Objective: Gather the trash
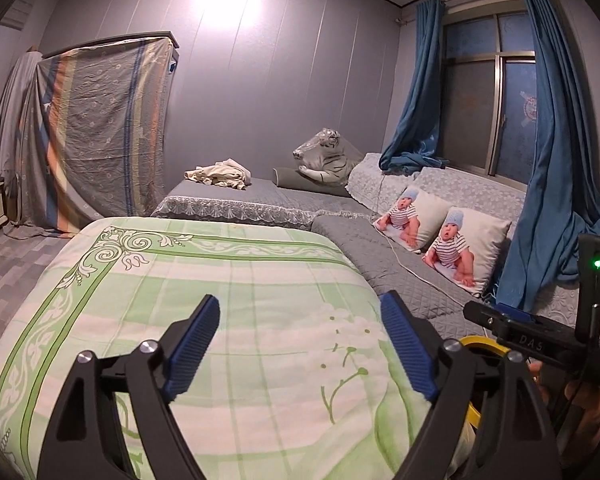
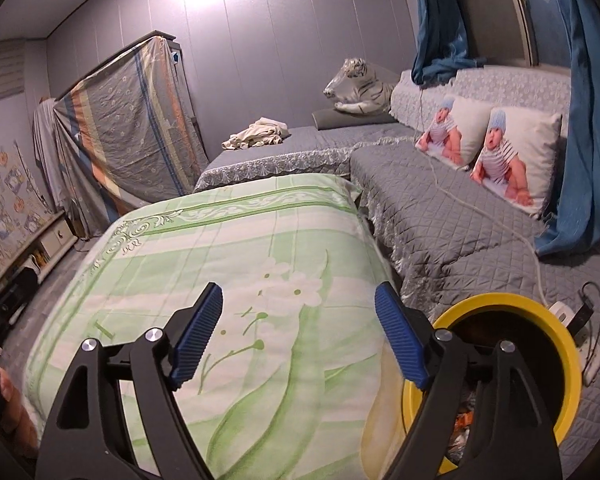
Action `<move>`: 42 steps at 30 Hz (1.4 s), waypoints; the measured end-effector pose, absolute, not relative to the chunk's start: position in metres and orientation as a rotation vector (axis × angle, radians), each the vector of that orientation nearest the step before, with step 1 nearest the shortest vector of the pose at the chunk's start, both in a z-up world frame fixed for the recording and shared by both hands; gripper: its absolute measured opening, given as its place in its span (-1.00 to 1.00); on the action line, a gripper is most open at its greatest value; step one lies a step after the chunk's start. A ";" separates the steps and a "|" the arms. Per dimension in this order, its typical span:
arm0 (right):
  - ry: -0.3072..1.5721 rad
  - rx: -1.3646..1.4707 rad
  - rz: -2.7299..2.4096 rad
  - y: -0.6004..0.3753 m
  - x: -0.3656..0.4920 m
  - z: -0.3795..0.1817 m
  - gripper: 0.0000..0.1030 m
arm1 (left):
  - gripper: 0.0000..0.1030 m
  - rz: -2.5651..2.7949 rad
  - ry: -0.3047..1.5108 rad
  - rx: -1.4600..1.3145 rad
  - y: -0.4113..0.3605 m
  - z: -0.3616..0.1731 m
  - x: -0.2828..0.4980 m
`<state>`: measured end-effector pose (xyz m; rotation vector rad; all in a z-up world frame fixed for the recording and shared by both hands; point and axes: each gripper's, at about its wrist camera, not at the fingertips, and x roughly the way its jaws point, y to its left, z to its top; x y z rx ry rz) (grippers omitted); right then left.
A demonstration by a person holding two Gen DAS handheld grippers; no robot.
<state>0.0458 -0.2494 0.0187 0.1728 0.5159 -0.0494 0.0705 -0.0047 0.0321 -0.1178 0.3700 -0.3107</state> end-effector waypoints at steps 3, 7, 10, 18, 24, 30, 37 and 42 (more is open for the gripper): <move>0.503 0.171 -0.052 -0.246 0.041 0.016 0.51 | 0.75 -0.292 0.360 -0.122 -0.001 0.029 0.064; 0.466 0.153 -0.077 -0.245 0.034 0.013 0.67 | 0.82 -0.266 0.349 -0.120 0.001 0.025 0.059; 0.435 0.147 -0.083 -0.242 0.028 0.012 0.75 | 0.84 -0.260 0.347 -0.133 0.004 0.021 0.056; 0.399 0.136 -0.132 -0.234 0.018 0.000 0.83 | 0.84 -0.219 0.368 -0.156 0.008 0.016 0.054; 0.424 0.146 -0.140 -0.231 0.020 -0.012 0.83 | 0.84 -0.206 0.367 -0.166 0.011 0.014 0.052; 0.428 0.159 -0.139 -0.232 0.020 -0.015 0.83 | 0.84 -0.202 0.364 -0.169 0.012 0.014 0.051; 0.442 0.156 -0.133 -0.232 0.021 -0.018 0.83 | 0.84 -0.208 0.355 -0.159 0.010 0.016 0.050; 0.453 0.163 -0.129 -0.232 0.023 -0.021 0.83 | 0.84 -0.217 0.353 -0.154 0.007 0.017 0.049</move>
